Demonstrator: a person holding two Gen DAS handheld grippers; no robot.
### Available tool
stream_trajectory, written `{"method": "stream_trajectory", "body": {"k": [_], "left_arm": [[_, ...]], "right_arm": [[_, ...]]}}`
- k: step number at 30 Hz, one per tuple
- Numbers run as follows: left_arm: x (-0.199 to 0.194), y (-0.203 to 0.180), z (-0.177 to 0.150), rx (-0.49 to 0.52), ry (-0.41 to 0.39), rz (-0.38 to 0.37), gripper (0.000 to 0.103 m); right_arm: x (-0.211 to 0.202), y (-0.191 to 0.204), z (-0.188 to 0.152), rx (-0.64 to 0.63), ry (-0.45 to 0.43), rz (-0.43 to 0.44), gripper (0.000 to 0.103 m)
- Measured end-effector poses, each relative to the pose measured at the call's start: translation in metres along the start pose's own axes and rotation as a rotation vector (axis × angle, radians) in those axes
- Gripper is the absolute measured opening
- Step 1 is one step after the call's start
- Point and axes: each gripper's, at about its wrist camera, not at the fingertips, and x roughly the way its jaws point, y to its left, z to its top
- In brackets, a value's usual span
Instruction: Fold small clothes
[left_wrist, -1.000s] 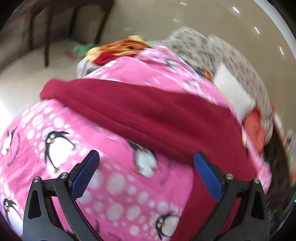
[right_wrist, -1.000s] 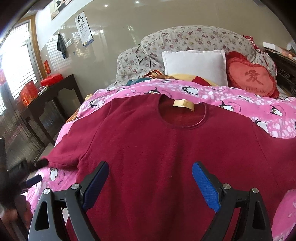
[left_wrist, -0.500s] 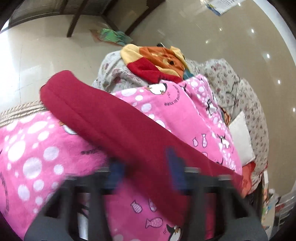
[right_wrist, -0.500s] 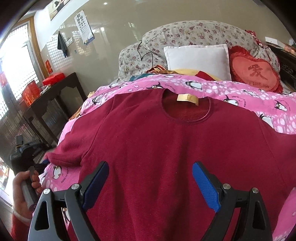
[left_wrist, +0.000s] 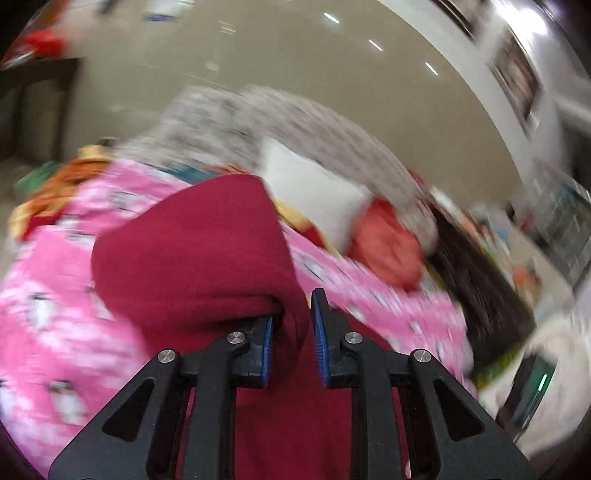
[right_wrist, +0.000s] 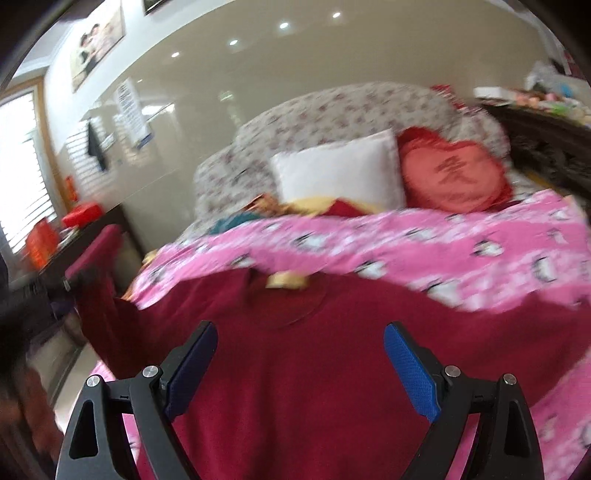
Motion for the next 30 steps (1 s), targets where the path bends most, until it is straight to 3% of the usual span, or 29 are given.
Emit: {"method": "stream_trajectory", "body": {"k": [4, 6, 8, 11, 13, 15, 18, 20, 23, 27, 28, 30], "left_arm": [[0.065, -0.041, -0.044, 0.144, 0.19, -0.106, 0.018], [0.091, -0.04, -0.066, 0.143, 0.285, -0.127, 0.018], [0.095, -0.031, -0.074, 0.112, 0.314, -0.125, 0.022], [0.072, -0.021, -0.073, 0.094, 0.275, -0.109, 0.054], [0.042, -0.015, -0.07, 0.097, 0.221, -0.132, 0.081], [0.018, -0.01, -0.073, 0.115, 0.169, -0.07, 0.084], [0.003, 0.017, -0.074, 0.129, 0.106, 0.146, 0.084], [0.003, 0.032, -0.076, 0.12, 0.091, 0.22, 0.084], [0.008, 0.056, -0.081, 0.041, 0.097, 0.222, 0.084], [0.021, 0.064, -0.088, -0.001, 0.112, 0.212, 0.084], [0.023, 0.063, -0.09, 0.016, 0.115, 0.227, 0.084], [0.025, 0.06, -0.093, 0.039, 0.105, 0.245, 0.084]], "right_arm": [[-0.015, -0.038, 0.014, 0.051, -0.062, -0.143, 0.09], [-0.019, -0.052, 0.019, 0.065, -0.077, -0.179, 0.09], [-0.02, -0.059, 0.021, 0.092, -0.071, -0.16, 0.09], [-0.015, -0.056, 0.019, 0.114, -0.042, -0.113, 0.09], [-0.009, -0.043, 0.016, 0.089, -0.016, -0.054, 0.09], [-0.004, -0.03, 0.013, 0.054, -0.001, -0.006, 0.09], [0.01, -0.005, 0.004, 0.016, 0.042, 0.057, 0.09], [0.018, 0.009, 0.004, -0.005, 0.068, 0.072, 0.09], [0.031, 0.039, 0.014, -0.087, 0.048, 0.038, 0.09], [0.107, 0.074, 0.032, -0.264, 0.156, -0.096, 0.089], [0.127, 0.076, 0.033, -0.272, 0.189, -0.102, 0.083], [0.152, 0.071, 0.032, -0.242, 0.252, -0.018, 0.01]]}}
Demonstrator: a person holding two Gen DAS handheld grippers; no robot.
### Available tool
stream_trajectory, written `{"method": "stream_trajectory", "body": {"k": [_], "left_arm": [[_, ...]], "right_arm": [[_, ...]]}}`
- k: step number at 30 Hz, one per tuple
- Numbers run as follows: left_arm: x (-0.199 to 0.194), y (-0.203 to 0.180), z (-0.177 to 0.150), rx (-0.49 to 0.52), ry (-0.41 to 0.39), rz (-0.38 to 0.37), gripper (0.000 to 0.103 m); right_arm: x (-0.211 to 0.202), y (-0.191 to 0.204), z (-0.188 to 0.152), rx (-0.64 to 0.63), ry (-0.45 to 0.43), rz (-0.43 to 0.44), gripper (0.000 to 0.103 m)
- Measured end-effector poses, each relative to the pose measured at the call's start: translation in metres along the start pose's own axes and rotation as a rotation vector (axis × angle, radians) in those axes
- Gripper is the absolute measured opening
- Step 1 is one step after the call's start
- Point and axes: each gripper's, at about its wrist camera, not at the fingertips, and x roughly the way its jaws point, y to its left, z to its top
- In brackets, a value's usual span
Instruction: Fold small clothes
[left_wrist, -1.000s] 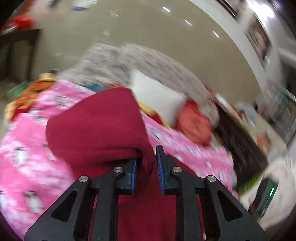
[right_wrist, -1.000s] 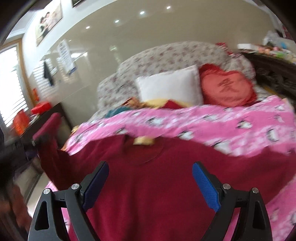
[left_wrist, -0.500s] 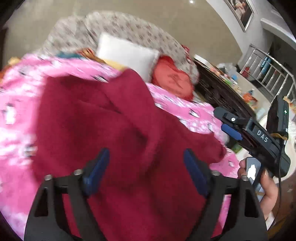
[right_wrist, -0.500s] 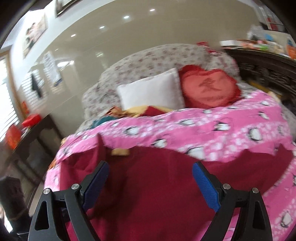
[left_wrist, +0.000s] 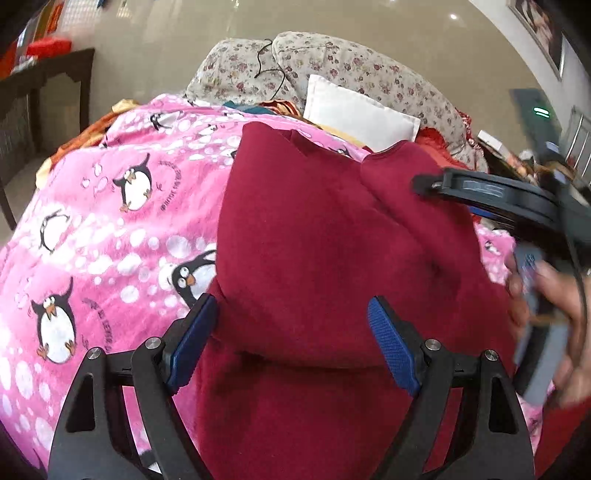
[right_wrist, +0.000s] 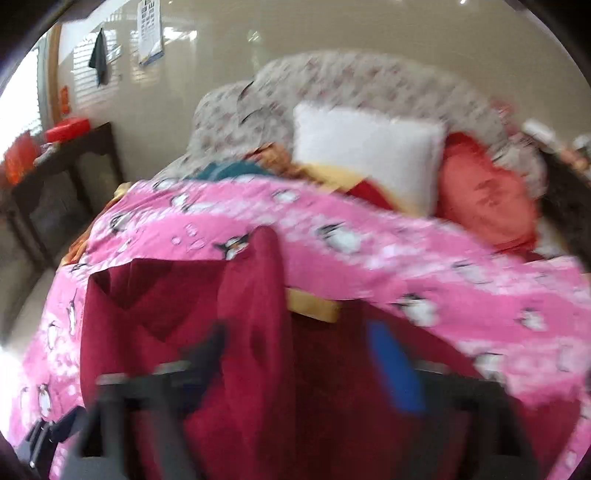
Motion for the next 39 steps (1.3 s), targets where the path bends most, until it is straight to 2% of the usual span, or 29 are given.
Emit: {"method": "stream_trajectory", "body": {"k": [2, 3, 6, 8, 10, 11, 13, 14, 16, 17, 19, 22, 24, 27, 31, 34, 35, 36, 37, 38, 39], "left_arm": [[0.0, 0.003, -0.001, 0.004, -0.009, 0.005, 0.084], [0.0, 0.006, -0.001, -0.005, -0.011, 0.004, 0.084], [0.006, 0.015, 0.001, -0.031, -0.009, 0.02, 0.084], [0.009, 0.02, 0.001, -0.057, 0.003, 0.014, 0.084], [0.008, 0.024, -0.002, -0.075, 0.001, 0.002, 0.084], [0.006, 0.024, -0.002, -0.078, -0.001, 0.004, 0.084], [0.002, 0.024, -0.004, -0.062, -0.012, 0.023, 0.084], [0.0, 0.023, -0.005, -0.05, -0.017, 0.038, 0.084], [-0.004, 0.022, -0.005, -0.038, -0.031, 0.059, 0.084], [-0.007, 0.022, -0.005, -0.037, -0.042, 0.067, 0.084], [-0.015, 0.023, -0.004, -0.034, -0.072, 0.081, 0.084], [-0.024, 0.026, -0.004, -0.011, -0.118, 0.137, 0.084], [-0.024, 0.032, -0.004, 0.001, -0.123, 0.188, 0.084], [-0.021, 0.047, -0.004, -0.027, -0.1, 0.186, 0.084], [-0.012, 0.067, -0.003, -0.084, -0.048, 0.182, 0.084], [-0.008, 0.078, -0.004, -0.116, -0.027, 0.179, 0.084], [-0.01, 0.08, -0.003, -0.127, -0.031, 0.174, 0.084], [-0.011, 0.081, -0.003, -0.133, -0.035, 0.173, 0.084], [-0.013, 0.082, -0.004, -0.137, -0.039, 0.174, 0.084], [-0.015, 0.083, -0.004, -0.141, -0.043, 0.174, 0.084], [-0.016, 0.082, -0.004, -0.144, -0.044, 0.173, 0.084]], "right_arm": [[0.006, -0.017, -0.003, 0.089, 0.064, 0.149, 0.007], [-0.005, -0.025, -0.008, 0.108, 0.035, 0.173, 0.007], [-0.063, -0.057, -0.028, 0.122, -0.091, 0.123, 0.007], [-0.093, -0.083, -0.046, 0.147, -0.126, 0.085, 0.008], [-0.105, -0.108, -0.07, 0.156, -0.085, 0.018, 0.028], [-0.103, -0.121, -0.088, 0.15, 0.002, -0.014, 0.044], [-0.102, -0.138, -0.114, 0.147, 0.103, -0.056, 0.045], [-0.107, -0.143, -0.122, 0.148, 0.106, -0.073, 0.045], [-0.13, -0.152, -0.129, 0.158, 0.051, -0.132, 0.045], [-0.144, -0.151, -0.128, 0.167, 0.004, -0.128, 0.045], [-0.159, -0.137, -0.115, 0.152, -0.073, -0.074, 0.045], [-0.152, -0.079, -0.082, -0.006, -0.168, 0.121, 0.045], [-0.132, -0.043, -0.067, -0.097, -0.181, 0.219, 0.045], [-0.084, 0.013, -0.04, -0.218, -0.143, 0.316, 0.045], [-0.031, 0.07, -0.024, -0.374, -0.112, 0.295, 0.045], [0.004, 0.086, -0.016, -0.425, -0.052, 0.307, 0.045], [0.016, 0.087, -0.016, -0.421, -0.025, 0.331, 0.042], [0.021, 0.09, -0.016, -0.422, -0.02, 0.343, 0.03], [0.023, 0.092, -0.016, -0.429, -0.029, 0.355, 0.023], [0.023, 0.097, -0.015, -0.436, -0.041, 0.357, 0.008], [0.019, 0.101, -0.013, -0.451, -0.06, 0.356, 0.007]]}}
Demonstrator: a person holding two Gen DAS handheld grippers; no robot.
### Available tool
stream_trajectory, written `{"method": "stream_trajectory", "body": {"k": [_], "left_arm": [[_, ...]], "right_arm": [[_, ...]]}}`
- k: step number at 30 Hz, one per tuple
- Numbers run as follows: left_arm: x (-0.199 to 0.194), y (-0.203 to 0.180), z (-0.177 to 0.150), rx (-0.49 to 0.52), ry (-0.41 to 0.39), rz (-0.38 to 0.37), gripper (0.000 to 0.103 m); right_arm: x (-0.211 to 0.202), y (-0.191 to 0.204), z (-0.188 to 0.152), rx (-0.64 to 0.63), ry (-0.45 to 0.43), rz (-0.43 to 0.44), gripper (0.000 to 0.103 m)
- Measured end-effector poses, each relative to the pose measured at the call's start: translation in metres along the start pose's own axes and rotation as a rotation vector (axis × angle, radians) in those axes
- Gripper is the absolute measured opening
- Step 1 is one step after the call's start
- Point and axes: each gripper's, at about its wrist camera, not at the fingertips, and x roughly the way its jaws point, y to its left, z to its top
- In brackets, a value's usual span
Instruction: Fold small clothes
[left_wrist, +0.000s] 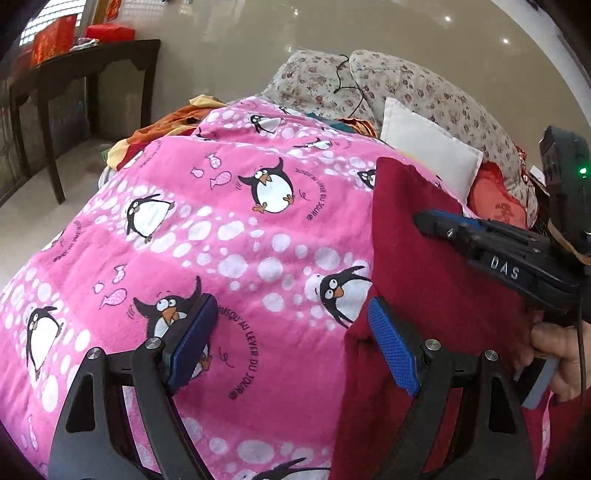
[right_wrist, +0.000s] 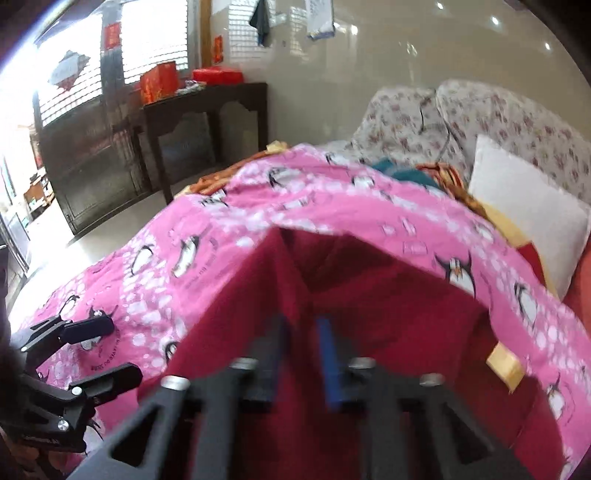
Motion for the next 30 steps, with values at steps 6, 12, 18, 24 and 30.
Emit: {"method": "stream_trajectory", "body": {"k": [6, 12, 18, 24, 30], "left_arm": [[-0.007, 0.001, 0.001, -0.008, -0.034, -0.004, 0.084], [-0.012, 0.002, 0.002, -0.018, -0.056, -0.038, 0.084], [-0.026, -0.01, 0.002, 0.01, -0.118, -0.105, 0.084], [-0.021, -0.038, -0.005, 0.1, -0.119, -0.146, 0.084], [-0.009, -0.06, -0.013, 0.203, -0.104, -0.131, 0.084]], "right_arm": [[-0.006, 0.009, 0.027, 0.021, -0.108, -0.05, 0.007], [0.016, 0.015, 0.021, 0.071, -0.047, -0.069, 0.016], [-0.111, -0.022, -0.045, 0.162, -0.072, -0.206, 0.05], [-0.183, -0.102, -0.128, 0.32, 0.029, -0.663, 0.068], [-0.164, -0.126, -0.157, 0.406, 0.079, -0.484, 0.006]]}}
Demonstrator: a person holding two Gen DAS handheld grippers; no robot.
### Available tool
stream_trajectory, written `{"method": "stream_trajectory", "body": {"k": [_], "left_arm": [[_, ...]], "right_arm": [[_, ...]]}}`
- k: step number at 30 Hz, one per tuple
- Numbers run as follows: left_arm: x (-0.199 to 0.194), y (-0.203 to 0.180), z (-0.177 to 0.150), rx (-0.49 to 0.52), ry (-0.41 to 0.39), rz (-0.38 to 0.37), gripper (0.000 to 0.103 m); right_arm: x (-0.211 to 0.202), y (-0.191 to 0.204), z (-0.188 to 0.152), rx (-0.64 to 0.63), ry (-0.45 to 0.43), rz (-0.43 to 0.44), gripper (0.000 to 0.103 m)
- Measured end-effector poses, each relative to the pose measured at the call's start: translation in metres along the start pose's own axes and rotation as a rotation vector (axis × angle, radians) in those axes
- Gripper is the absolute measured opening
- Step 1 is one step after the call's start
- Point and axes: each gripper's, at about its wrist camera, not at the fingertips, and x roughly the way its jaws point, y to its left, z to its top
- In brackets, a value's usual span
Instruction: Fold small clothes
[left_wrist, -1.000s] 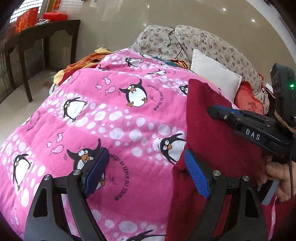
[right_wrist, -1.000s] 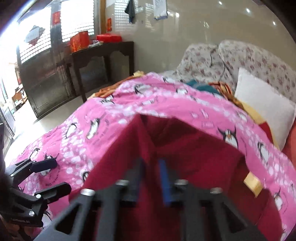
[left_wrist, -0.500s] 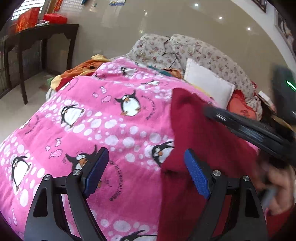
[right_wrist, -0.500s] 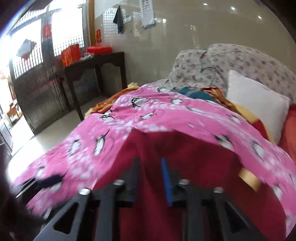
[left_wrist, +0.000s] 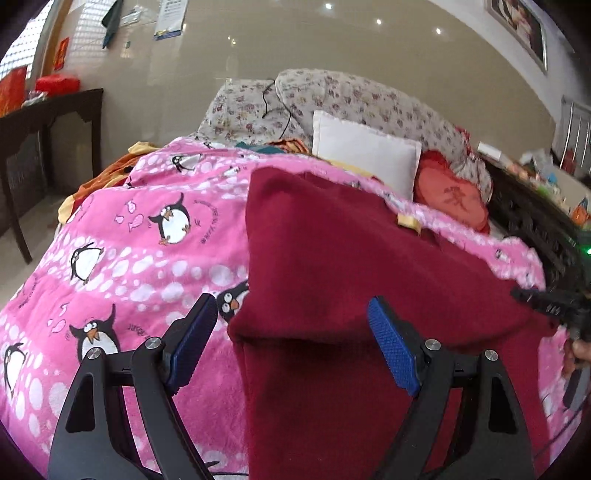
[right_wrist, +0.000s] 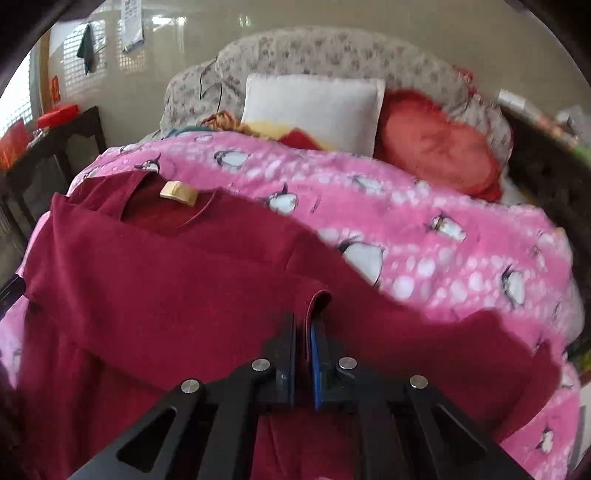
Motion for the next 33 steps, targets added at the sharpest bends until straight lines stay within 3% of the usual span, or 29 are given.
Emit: {"method": "stream_trajectory", "body": {"k": [3, 7, 9, 10, 15, 17, 19, 21, 23, 25, 27, 30, 33], "left_arm": [[0.006, 0.003, -0.001, -0.014, 0.021, -0.009, 0.084], [0.009, 0.007, 0.001, -0.047, 0.022, -0.033, 0.084], [0.008, 0.007, 0.0, -0.044, 0.022, -0.033, 0.084], [0.008, 0.006, 0.0, -0.043, 0.017, -0.033, 0.084], [0.003, 0.001, 0.001, -0.023, -0.019, -0.043, 0.084], [0.008, -0.003, -0.001, -0.001, -0.001, -0.035, 0.084], [0.019, -0.007, -0.004, 0.023, 0.041, -0.018, 0.084], [0.032, -0.007, -0.007, 0.023, 0.094, -0.007, 0.084], [0.041, 0.0, -0.009, -0.012, 0.135, -0.025, 0.084], [0.04, 0.007, -0.009, -0.051, 0.132, -0.046, 0.084], [0.036, 0.007, -0.009, -0.052, 0.124, -0.042, 0.084], [0.034, 0.002, -0.011, -0.029, 0.121, -0.026, 0.084], [0.033, -0.001, -0.012, -0.016, 0.12, -0.018, 0.084]], "right_arm": [[-0.026, -0.006, 0.01, 0.016, -0.118, -0.02, 0.006], [-0.001, -0.018, 0.022, 0.033, -0.043, -0.12, 0.006], [0.013, -0.022, 0.018, 0.056, 0.052, -0.082, 0.01], [0.01, -0.024, 0.013, 0.072, 0.054, -0.07, 0.01], [-0.032, -0.023, -0.004, 0.117, -0.1, -0.028, 0.013], [-0.019, -0.006, -0.006, 0.071, -0.067, 0.025, 0.013], [0.011, 0.004, -0.011, 0.055, 0.039, 0.03, 0.013], [0.014, 0.003, -0.011, 0.083, 0.012, 0.033, 0.013], [0.002, -0.01, -0.011, 0.152, 0.009, 0.096, 0.015], [-0.02, -0.034, -0.017, 0.238, -0.032, 0.157, 0.026], [-0.046, -0.069, -0.028, 0.316, -0.077, 0.096, 0.055], [-0.066, -0.13, -0.051, 0.475, -0.102, -0.02, 0.061], [-0.056, -0.187, -0.064, 0.648, -0.025, -0.079, 0.061]]}}
